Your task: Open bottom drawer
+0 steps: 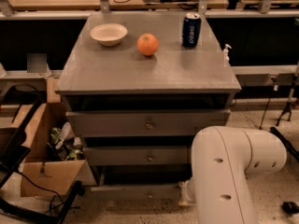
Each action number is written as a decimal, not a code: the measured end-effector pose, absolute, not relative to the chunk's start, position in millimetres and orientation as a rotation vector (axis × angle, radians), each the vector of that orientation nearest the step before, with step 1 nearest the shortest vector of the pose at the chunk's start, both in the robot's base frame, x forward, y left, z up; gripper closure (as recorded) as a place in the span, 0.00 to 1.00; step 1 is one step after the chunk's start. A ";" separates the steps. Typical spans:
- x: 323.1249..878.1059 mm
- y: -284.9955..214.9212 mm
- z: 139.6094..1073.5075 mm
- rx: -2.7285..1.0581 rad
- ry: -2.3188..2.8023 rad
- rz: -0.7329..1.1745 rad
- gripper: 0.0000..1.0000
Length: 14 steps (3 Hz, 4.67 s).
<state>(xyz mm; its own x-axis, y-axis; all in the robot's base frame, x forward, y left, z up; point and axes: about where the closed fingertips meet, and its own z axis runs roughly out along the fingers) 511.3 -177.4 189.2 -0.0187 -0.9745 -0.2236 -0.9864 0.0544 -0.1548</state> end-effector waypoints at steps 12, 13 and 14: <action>523.8 -182.8 180.4 -1.967 2.094 0.060 0.56; 519.6 -186.0 180.6 -1.953 2.146 0.064 0.79; 520.5 -185.9 182.2 -1.953 2.146 0.064 1.00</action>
Offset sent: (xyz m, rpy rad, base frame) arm -0.0955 0.0084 0.0268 -0.0447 0.2018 -0.0124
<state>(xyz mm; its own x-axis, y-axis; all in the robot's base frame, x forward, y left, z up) 520.5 -185.9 182.2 -0.0791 -0.9757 -0.2041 -0.9861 0.1066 -0.1273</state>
